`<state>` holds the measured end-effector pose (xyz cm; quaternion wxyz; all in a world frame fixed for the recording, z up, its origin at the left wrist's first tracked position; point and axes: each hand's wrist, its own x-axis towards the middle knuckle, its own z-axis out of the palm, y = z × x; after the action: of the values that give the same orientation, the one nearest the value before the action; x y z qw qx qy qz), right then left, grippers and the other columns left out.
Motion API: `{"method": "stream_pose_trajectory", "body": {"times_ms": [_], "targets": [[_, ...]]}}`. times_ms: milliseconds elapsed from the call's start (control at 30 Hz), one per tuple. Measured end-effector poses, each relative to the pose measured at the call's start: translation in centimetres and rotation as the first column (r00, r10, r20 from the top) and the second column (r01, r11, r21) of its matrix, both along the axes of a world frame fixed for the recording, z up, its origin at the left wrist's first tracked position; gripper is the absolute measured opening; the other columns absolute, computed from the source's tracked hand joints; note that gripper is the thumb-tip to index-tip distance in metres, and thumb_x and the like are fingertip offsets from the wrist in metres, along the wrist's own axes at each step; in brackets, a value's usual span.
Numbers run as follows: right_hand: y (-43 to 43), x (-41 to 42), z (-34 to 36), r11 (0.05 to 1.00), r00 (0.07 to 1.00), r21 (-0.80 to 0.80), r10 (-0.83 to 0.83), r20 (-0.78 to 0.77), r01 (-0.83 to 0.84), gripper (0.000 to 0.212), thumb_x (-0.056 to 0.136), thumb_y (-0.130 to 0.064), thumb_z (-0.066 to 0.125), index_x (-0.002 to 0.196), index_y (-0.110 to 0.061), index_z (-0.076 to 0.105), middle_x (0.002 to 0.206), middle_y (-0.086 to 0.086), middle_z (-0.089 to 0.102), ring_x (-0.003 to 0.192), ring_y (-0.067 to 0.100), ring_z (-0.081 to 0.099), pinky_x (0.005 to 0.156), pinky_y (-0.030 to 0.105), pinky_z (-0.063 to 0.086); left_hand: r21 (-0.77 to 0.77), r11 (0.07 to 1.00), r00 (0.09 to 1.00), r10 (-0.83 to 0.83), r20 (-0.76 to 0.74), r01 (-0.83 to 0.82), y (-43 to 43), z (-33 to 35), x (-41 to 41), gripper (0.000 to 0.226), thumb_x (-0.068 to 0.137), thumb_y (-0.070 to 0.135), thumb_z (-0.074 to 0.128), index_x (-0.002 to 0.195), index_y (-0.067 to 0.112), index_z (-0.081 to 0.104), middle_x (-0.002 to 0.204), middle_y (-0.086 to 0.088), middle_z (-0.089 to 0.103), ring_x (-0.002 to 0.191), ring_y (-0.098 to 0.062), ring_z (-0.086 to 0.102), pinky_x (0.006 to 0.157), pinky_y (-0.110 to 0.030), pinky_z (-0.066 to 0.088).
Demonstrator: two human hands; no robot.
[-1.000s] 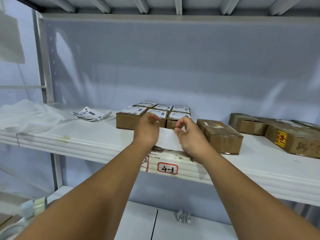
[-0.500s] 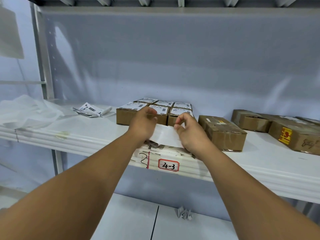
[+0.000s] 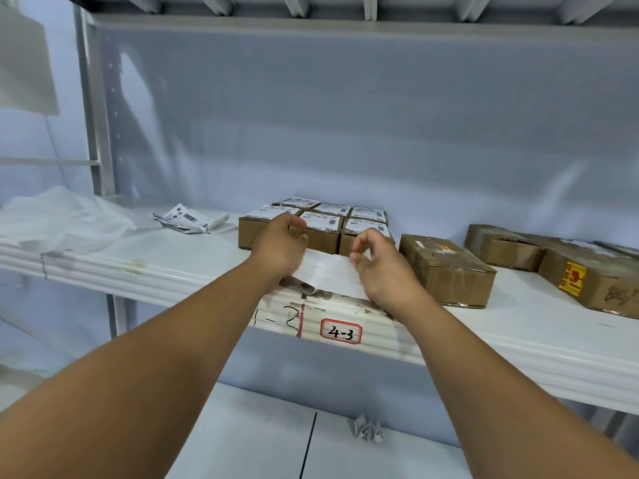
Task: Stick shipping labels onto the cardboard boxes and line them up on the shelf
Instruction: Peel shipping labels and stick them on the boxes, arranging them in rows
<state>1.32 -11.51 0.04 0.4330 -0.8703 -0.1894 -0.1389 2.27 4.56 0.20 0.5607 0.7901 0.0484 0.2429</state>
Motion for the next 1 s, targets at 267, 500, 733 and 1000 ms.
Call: {"method": "stream_pose_trajectory", "body": {"times_ms": [267, 500, 733, 1000], "targets": [[-0.2, 0.1, 0.0, 1.0, 1.0, 0.013, -0.019, -0.005, 0.019, 0.016, 0.099, -0.021, 0.045, 0.084, -0.025, 0.044, 0.078, -0.004, 0.05, 0.05, 0.016, 0.039, 0.042, 0.023, 0.03, -0.076, 0.995, 0.998, 0.062, -0.001, -0.062, 2.5, -0.5, 0.4, 0.015, 0.092, 0.015, 0.051, 0.087, 0.027, 0.06, 0.085, 0.001, 0.061, 0.065, -0.021, 0.053, 0.058, -0.038, 0.051], [-0.2, 0.1, 0.0, 1.0, 0.999, 0.018, -0.024, -0.023, 0.024, 0.015, 0.099, -0.023, 0.044, 0.084, -0.026, 0.044, 0.07, -0.002, 0.048, 0.047, 0.016, 0.038, 0.04, 0.022, 0.028, 0.002, 0.993, 0.992, 0.121, 0.027, -0.121, 3.8, -0.6, 0.6, 0.014, 0.092, 0.016, 0.052, 0.086, 0.025, 0.061, 0.066, 0.006, 0.049, 0.051, -0.013, 0.041, 0.047, -0.021, 0.031], [-0.3, 0.1, 0.0, 0.999, 0.999, 0.014, -0.038, -0.038, 0.039, 0.012, 0.1, -0.025, 0.043, 0.088, -0.026, 0.045, 0.069, -0.001, 0.048, 0.046, 0.016, 0.039, 0.036, 0.019, 0.028, -0.017, 0.982, 0.982, 0.188, 0.034, -0.188, 5.9, -0.7, 0.3, 0.009, 0.093, 0.017, 0.052, 0.092, 0.022, 0.059, 0.064, 0.006, 0.043, 0.05, -0.015, 0.038, 0.047, -0.022, 0.036], [-0.4, -0.1, 0.0, 0.997, 0.998, 0.062, -0.041, -0.053, 0.044, 0.011, 0.1, -0.024, 0.043, 0.089, -0.024, 0.045, 0.066, -0.002, 0.046, 0.044, 0.014, 0.037, 0.032, 0.015, 0.023, -0.058, 0.978, 0.978, 0.205, 0.043, -0.202, 6.1, -0.8, 0.9, 0.011, 0.091, 0.017, 0.054, 0.097, 0.02, 0.062, 0.077, 0.005, 0.048, 0.053, -0.014, 0.039, 0.048, -0.022, 0.031]]}}
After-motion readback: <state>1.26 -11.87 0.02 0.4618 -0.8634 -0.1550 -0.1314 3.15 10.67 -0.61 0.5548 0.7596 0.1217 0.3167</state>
